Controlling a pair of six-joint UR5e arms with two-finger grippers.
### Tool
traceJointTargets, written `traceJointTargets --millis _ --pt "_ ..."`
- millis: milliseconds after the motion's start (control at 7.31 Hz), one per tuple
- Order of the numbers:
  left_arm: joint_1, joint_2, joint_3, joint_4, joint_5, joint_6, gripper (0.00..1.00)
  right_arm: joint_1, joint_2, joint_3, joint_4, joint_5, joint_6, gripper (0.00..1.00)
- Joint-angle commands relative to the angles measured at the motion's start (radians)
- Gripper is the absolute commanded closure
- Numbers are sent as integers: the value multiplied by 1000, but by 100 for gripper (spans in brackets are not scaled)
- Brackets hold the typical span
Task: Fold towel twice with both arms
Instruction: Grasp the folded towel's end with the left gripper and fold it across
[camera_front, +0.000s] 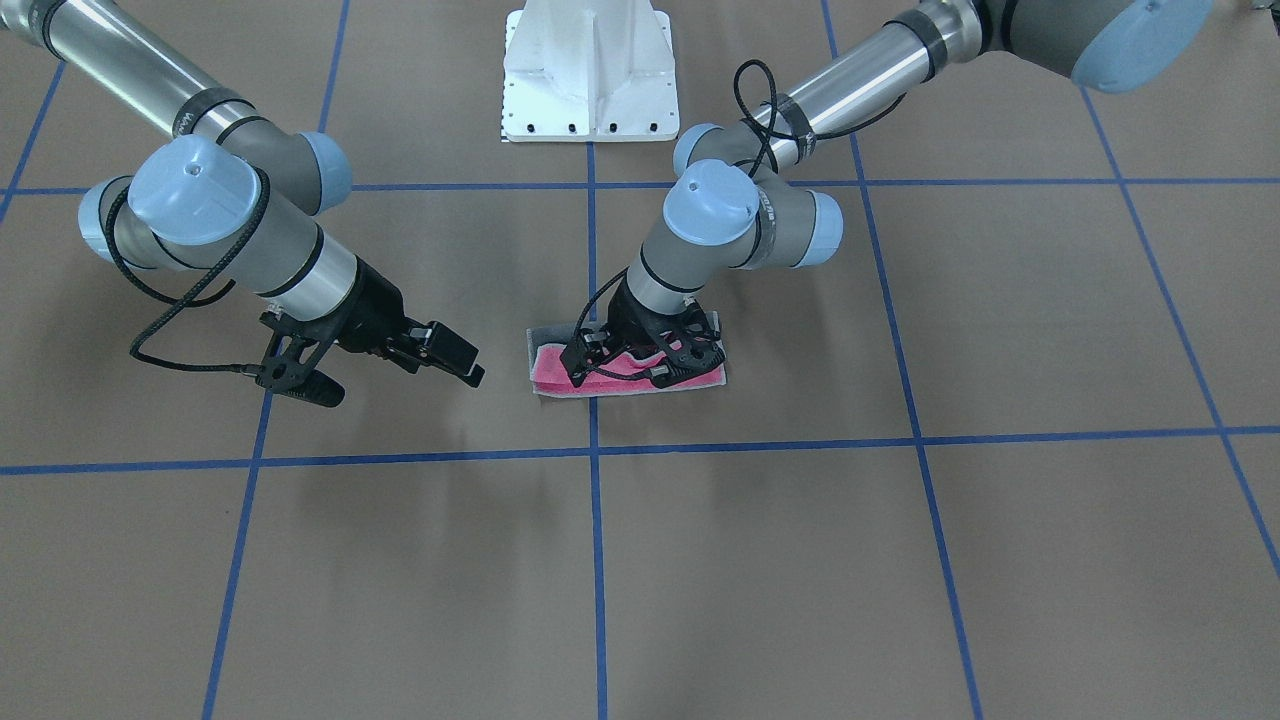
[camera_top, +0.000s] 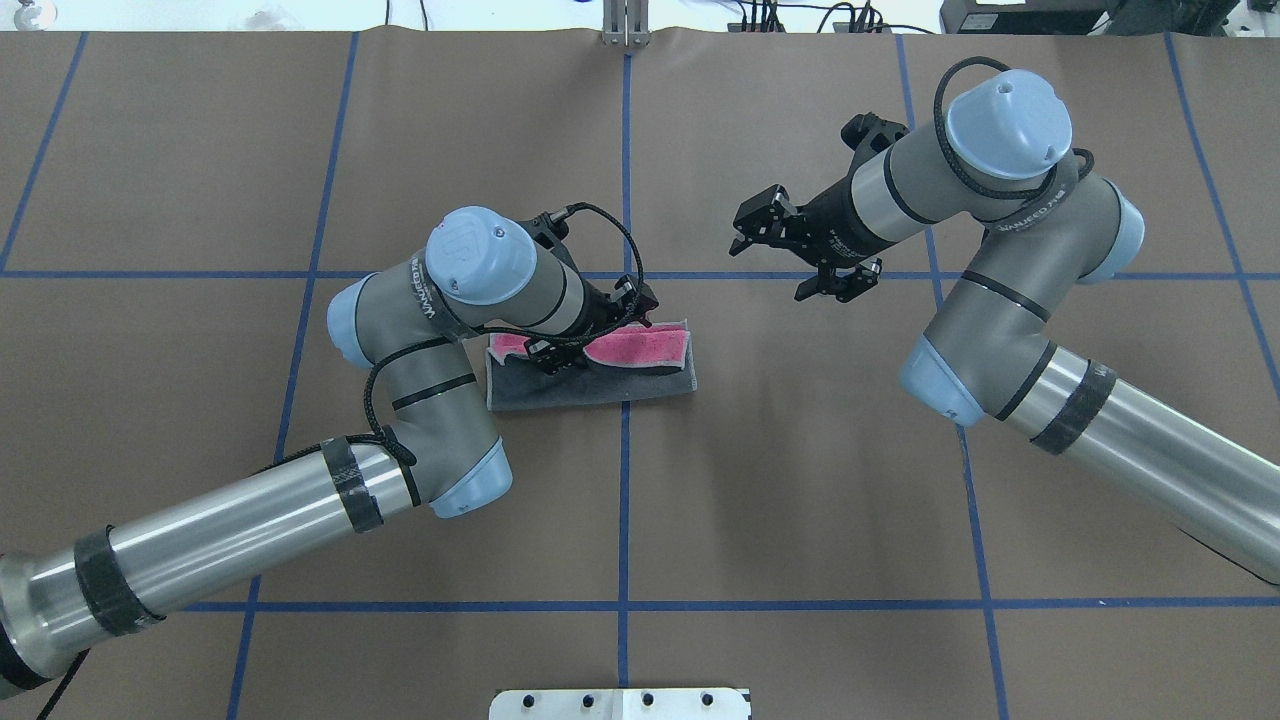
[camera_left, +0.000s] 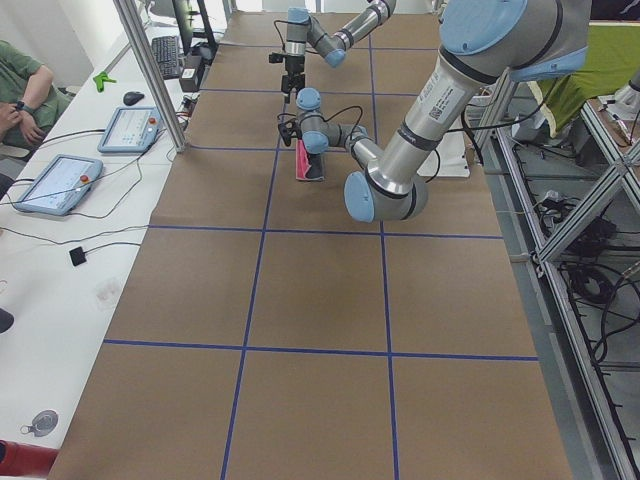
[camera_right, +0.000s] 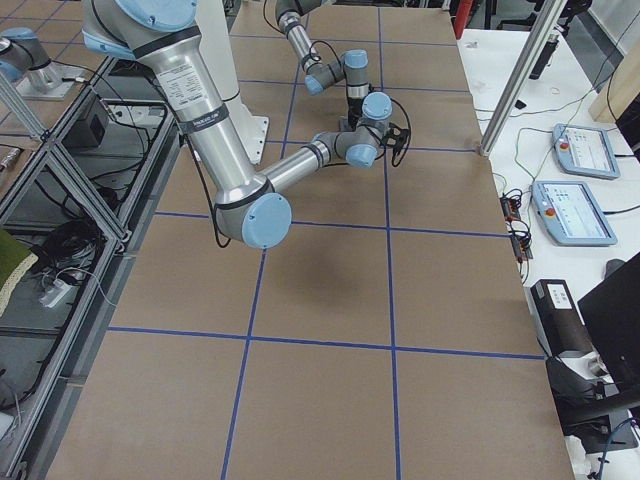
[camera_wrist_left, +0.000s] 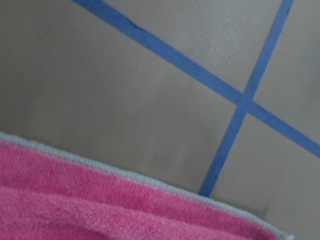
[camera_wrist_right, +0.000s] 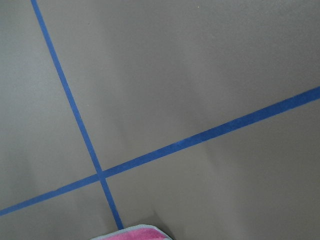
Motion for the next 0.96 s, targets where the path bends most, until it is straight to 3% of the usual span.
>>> traceJointTargets --millis 0,821 --pt "-14 -23 13 -14 3 0 0 1 -1 2 -1 8 0 1" --pt "-39 -72 61 -16 3 0 0 7 -9 2 0 28 0 1"
